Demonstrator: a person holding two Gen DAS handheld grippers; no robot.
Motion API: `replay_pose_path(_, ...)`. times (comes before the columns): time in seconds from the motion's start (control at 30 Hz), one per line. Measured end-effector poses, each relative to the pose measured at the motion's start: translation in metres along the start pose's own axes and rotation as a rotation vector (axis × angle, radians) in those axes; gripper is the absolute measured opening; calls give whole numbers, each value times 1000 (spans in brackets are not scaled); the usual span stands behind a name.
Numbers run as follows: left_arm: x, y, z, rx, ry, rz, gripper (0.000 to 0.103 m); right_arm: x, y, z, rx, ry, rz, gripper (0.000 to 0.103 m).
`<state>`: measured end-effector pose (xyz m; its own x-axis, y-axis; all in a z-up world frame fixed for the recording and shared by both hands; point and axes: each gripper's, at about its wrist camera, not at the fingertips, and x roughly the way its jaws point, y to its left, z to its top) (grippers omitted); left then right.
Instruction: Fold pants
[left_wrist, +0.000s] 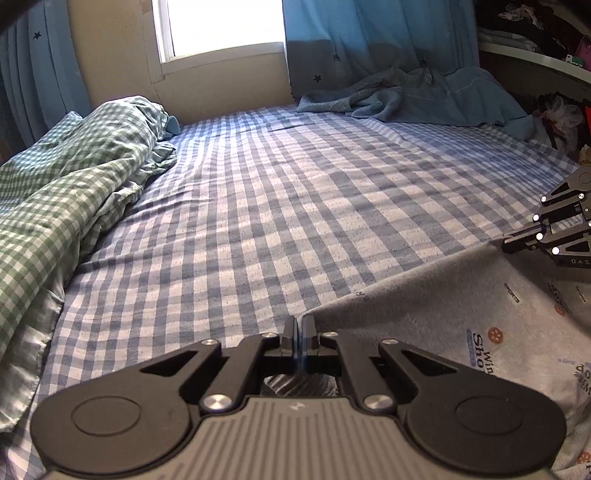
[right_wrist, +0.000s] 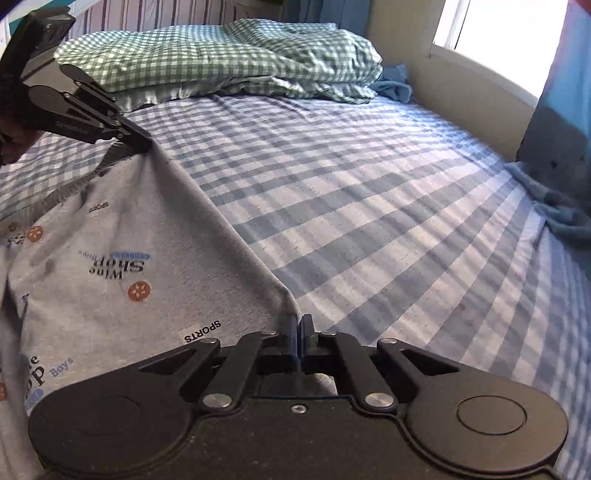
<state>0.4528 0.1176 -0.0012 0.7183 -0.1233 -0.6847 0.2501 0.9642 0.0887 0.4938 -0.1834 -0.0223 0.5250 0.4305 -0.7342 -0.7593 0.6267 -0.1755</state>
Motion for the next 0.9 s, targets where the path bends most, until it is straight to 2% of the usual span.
replay_pose_path(0.07,1,0,3,-8,-11,19,2,0,-6,11,-8,-33,-72,0)
replay_pose_path(0.1,4,-1,5,-5,-7,33,2,3,-9,15,5,-41,-80,0)
replay_pose_path(0.17,18,-1,5,-11,16,42,2,16,-16,21,22,-32,-80,0)
replay_pose_path(0.27,36,2,-1,-26,60,42,2,44,-19,18,39,30,-69,0)
replay_pose_path(0.33,44,5,-6,-35,85,24,2,54,-19,14,54,37,-56,1)
replay_pose_path(0.4,45,9,-8,-51,84,2,4,51,-23,12,80,17,-39,5)
replay_pose_path(0.43,44,13,-8,-64,81,-17,5,48,-27,11,103,13,-21,12)
replay_pose_path(0.47,42,16,-8,-76,74,-20,10,43,-30,11,118,13,-9,21)
replay_pose_path(0.53,37,23,-8,-90,52,-41,18,33,-38,9,124,-2,-6,30)
replay_pose_path(0.57,35,26,-8,-89,40,-45,30,28,-43,8,139,-12,2,38)
replay_pose_path(0.6,34,27,-8,-86,33,-43,48,23,-48,7,161,-22,14,43)
replay_pose_path(0.67,34,30,-7,-82,26,-42,63,17,-59,4,209,-41,46,59)
replay_pose_path(0.77,42,33,-7,-77,68,-58,63,17,-68,0,252,-46,93,61)
replay_pose_path(0.83,50,34,-9,-79,111,-69,57,23,-71,-3,275,-29,116,61)
replay_pose_path(0.87,53,35,-10,-82,122,-83,39,27,-71,-4,283,-17,119,58)
replay_pose_path(0.9,54,35,-10,-87,126,-103,25,30,-70,-6,285,-4,127,54)
